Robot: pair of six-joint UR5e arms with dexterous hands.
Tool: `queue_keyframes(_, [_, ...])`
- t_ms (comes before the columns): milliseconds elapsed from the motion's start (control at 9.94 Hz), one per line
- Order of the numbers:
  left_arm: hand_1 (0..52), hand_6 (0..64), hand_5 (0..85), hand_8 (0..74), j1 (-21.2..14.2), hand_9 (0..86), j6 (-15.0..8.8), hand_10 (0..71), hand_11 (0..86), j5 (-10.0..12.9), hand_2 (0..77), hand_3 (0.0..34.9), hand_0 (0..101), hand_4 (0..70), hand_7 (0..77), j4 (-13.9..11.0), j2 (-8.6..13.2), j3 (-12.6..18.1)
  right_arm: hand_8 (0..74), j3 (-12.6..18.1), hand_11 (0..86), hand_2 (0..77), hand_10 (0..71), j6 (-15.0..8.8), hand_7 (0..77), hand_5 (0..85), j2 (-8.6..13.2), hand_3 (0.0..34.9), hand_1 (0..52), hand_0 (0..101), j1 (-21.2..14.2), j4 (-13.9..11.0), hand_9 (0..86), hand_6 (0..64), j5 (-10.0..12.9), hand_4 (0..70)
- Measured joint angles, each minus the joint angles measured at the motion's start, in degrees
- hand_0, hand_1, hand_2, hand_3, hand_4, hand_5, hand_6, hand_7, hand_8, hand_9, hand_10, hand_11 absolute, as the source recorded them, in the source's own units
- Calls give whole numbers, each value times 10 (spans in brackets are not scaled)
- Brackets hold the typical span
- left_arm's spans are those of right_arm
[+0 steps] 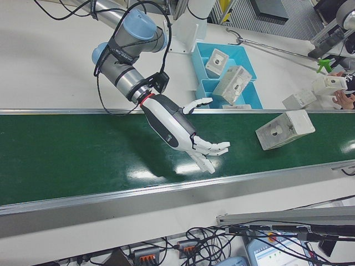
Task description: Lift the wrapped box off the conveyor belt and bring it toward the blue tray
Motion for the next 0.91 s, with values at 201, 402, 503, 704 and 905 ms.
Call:
queue_keyframes(201, [0,0,11,5,0,0,0,5,5,0,5,0,0,0,5,0,0,0,5,0,16,175,0,0,240,218,1,23,169,502,0,0,27,82,7,207])
queue_keyframes(402, [0,0,11,5,0,0,0,5,5,0,5,0,0,0,5,0,0,0,5,1,16,175,0,-1,240,218,1,29,169,503,-1,0,27,82,13,207])
queue_keyframes(503, [0,0,11,5,0,5,0,5,0,0,11,0,0,0,5,0,0,0,5,1,16,175,0,-1,240,218,2,30,169,504,-2,0,27,82,16,207])
queue_keyframes(704, [0,0,11,5,0,5,0,0,5,0,11,0,0,0,5,0,0,0,5,-3,16,191,0,-4,240,196,3,39,218,515,-12,0,27,82,25,191])
queue_keyframes(905, [0,0,11,5,0,5,0,0,5,0,11,0,0,0,5,0,0,0,5,-13,16,207,0,-9,251,213,4,56,213,521,-40,0,38,82,46,191])
